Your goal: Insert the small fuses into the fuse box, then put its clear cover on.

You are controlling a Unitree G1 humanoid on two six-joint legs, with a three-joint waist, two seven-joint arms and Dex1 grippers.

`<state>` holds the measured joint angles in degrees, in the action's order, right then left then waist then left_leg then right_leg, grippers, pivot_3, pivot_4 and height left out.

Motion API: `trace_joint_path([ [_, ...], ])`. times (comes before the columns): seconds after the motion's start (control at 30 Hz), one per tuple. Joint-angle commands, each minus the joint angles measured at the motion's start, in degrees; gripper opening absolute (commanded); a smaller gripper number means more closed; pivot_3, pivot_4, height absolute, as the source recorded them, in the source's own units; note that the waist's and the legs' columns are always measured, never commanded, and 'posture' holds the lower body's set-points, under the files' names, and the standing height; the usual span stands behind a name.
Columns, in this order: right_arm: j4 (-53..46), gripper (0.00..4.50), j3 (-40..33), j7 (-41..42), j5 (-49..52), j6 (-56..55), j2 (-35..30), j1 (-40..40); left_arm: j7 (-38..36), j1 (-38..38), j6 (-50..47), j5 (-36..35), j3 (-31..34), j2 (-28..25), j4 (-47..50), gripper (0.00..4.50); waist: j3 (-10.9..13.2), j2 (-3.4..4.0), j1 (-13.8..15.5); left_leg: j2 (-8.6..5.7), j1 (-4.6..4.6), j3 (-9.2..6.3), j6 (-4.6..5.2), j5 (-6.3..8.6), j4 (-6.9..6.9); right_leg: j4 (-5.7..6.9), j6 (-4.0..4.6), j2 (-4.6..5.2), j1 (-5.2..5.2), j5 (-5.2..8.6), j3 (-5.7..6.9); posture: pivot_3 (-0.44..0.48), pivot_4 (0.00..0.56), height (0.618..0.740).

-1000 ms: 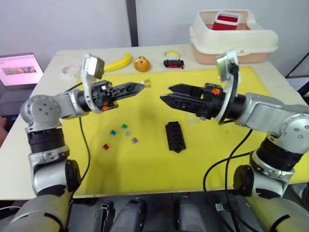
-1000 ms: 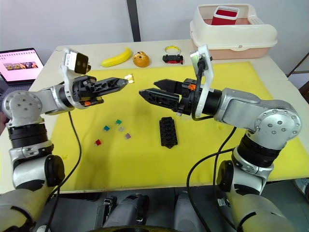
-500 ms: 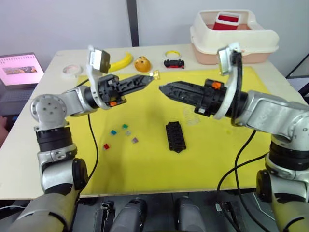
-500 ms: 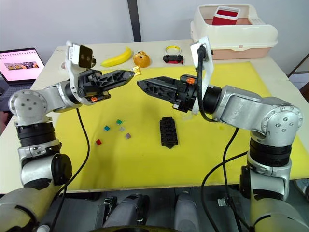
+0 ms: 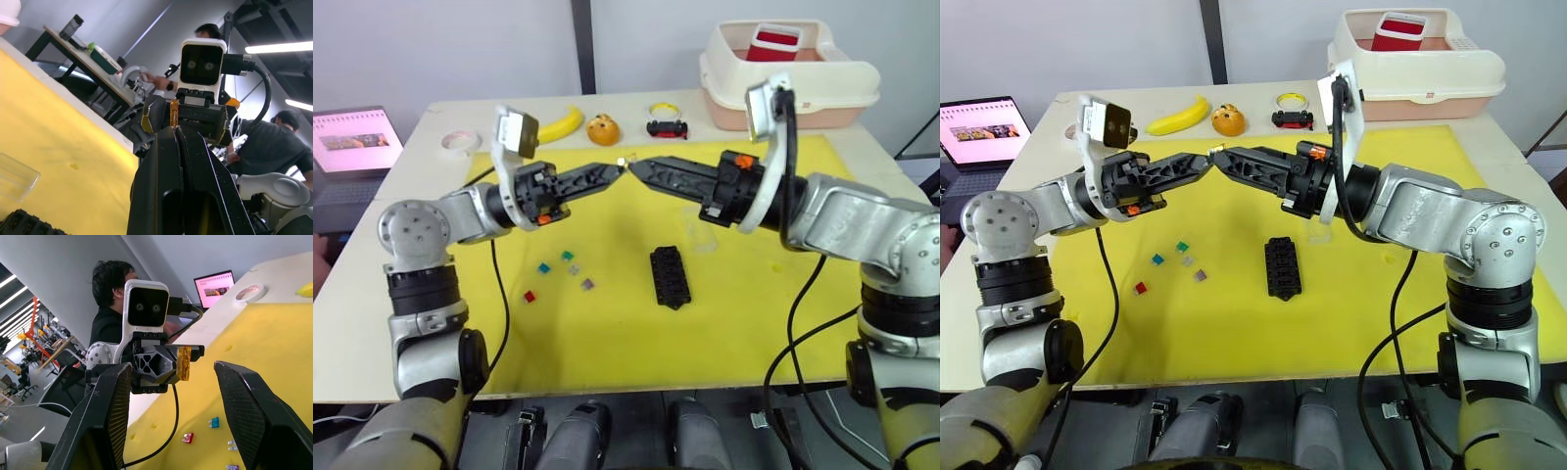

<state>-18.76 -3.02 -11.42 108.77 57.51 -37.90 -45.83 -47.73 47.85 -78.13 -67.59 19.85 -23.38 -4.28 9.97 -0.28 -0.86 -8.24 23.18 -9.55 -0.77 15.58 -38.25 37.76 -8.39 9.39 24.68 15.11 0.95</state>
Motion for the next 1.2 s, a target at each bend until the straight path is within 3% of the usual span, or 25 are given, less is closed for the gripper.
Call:
trace_joint_path([
  [0.03,-0.48,2.82,-0.21,1.22,0.44,-1.02,-1.19,-1.55,-0.03,0.11,1.19,-1.73,0.19,-0.82,1.57,0.00,0.00,0.00,0.01,0.00,0.00,0.00,0.00,0.00,0.00,0.00,0.00,0.00,0.00,0.00,0.00,0.000,0.150,0.740],
  [0.23,-0.43,2.82,0.42,1.71,0.46,-1.55,-1.83,-1.48,0.27,0.08,1.49,-2.36,-0.04,-1.01,1.57,0.00,0.00,0.00,-0.01,0.00,0.00,0.00,0.00,0.00,0.00,-0.01,0.00,0.00,0.00,0.00,0.00,0.000,0.150,0.740],
  [0.3,-0.40,2.31,0.56,1.85,0.40,-1.69,-1.89,-1.49,0.23,0.07,1.56,-2.42,-0.18,-1.08,1.53,0.00,0.00,0.00,-0.01,0.00,0.00,0.00,0.00,0.00,0.01,-0.01,0.00,0.00,0.00,0.00,0.00,0.000,0.150,0.740],
  [0.4,-0.34,1.14,0.80,1.98,0.26,-1.75,-2.05,-1.57,0.22,0.05,1.73,-2.56,-0.43,-1.23,1.47,0.00,0.00,0.00,0.02,0.00,0.00,0.00,0.00,0.00,0.01,-0.02,0.00,0.00,0.00,0.00,0.00,0.000,0.150,0.740],
  [1.2,-0.05,1.14,1.19,2.95,-0.31,-2.21,-2.12,-2.21,0.56,-0.77,2.30,-3.24,-1.35,-1.35,2.12,0.00,0.00,-0.01,0.04,0.00,0.00,0.00,0.00,0.00,0.01,-0.05,0.00,0.00,0.00,0.00,0.00,0.000,0.150,0.740],
])
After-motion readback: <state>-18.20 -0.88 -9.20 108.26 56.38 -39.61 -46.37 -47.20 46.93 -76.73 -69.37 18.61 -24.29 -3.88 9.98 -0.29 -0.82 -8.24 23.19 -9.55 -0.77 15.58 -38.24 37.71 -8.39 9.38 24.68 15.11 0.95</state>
